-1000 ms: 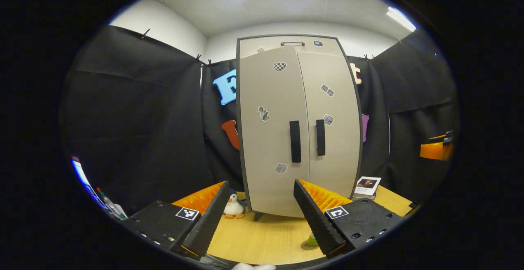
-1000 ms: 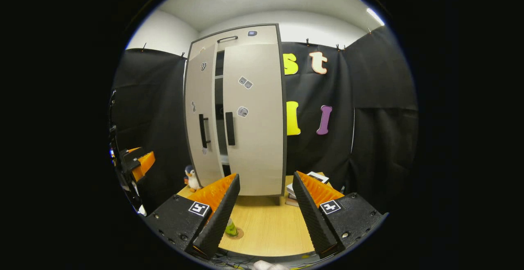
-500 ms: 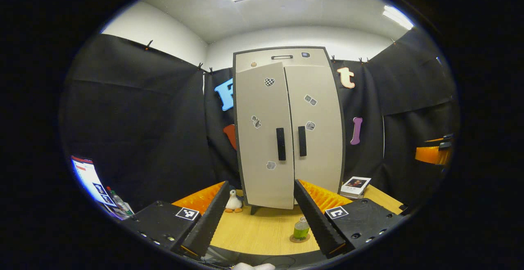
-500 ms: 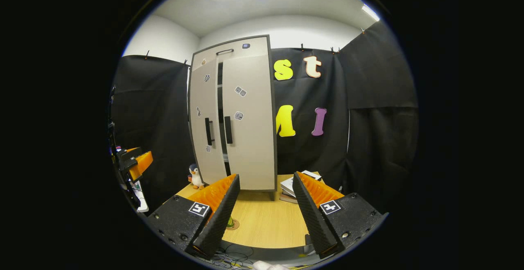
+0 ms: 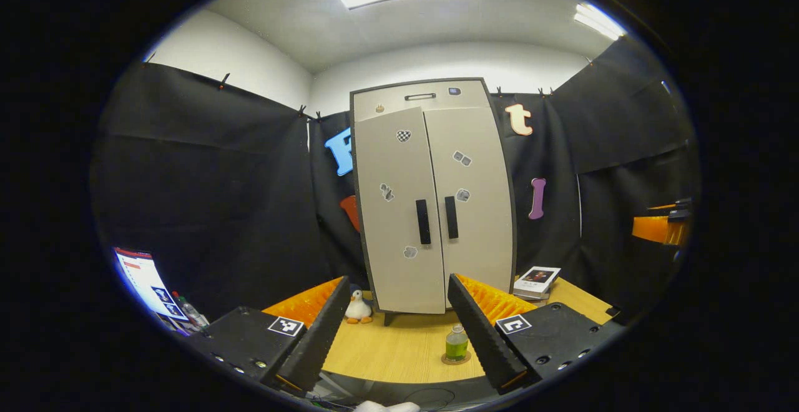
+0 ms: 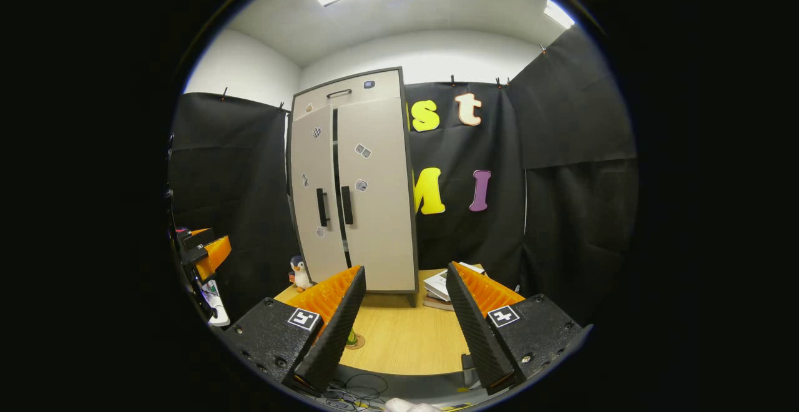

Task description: Grasp the bottle in the cabinet with the left hand and place it on the coaster, then close the right door with the right hand and the left door with the left hand.

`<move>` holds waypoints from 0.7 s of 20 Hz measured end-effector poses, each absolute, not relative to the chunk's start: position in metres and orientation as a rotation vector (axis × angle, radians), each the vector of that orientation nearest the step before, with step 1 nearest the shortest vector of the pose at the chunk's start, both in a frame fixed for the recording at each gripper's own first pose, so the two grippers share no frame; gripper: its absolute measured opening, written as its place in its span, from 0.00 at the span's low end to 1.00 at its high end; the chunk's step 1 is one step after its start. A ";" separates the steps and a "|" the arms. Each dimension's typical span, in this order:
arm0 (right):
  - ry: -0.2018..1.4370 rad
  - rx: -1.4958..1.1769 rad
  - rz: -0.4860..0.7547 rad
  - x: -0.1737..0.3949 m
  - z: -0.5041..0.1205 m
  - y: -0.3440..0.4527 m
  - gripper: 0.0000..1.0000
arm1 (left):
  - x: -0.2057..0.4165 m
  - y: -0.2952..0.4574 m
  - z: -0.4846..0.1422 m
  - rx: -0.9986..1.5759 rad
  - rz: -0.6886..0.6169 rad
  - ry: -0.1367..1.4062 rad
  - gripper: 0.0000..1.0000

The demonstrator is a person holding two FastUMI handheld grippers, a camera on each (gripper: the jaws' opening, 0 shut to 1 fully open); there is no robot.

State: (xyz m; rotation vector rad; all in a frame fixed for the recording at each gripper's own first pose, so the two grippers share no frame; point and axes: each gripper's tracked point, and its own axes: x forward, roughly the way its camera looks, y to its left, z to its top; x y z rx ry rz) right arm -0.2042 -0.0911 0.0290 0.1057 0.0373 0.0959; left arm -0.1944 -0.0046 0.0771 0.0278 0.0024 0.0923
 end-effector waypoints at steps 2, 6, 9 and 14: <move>0.027 0.104 0.096 -0.208 0.031 -0.090 0.80 | -0.198 -0.007 0.079 0.019 0.087 0.002 0.96; 0.020 0.103 0.106 -0.211 0.031 -0.085 0.80 | -0.197 -0.012 0.081 0.009 0.071 0.002 0.96; 0.026 0.098 0.111 -0.210 0.028 -0.080 0.80 | -0.196 -0.016 0.079 0.017 0.056 0.008 0.95; 0.025 0.097 0.096 -0.202 0.026 -0.080 0.80 | -0.191 -0.017 0.077 0.015 0.045 0.011 0.96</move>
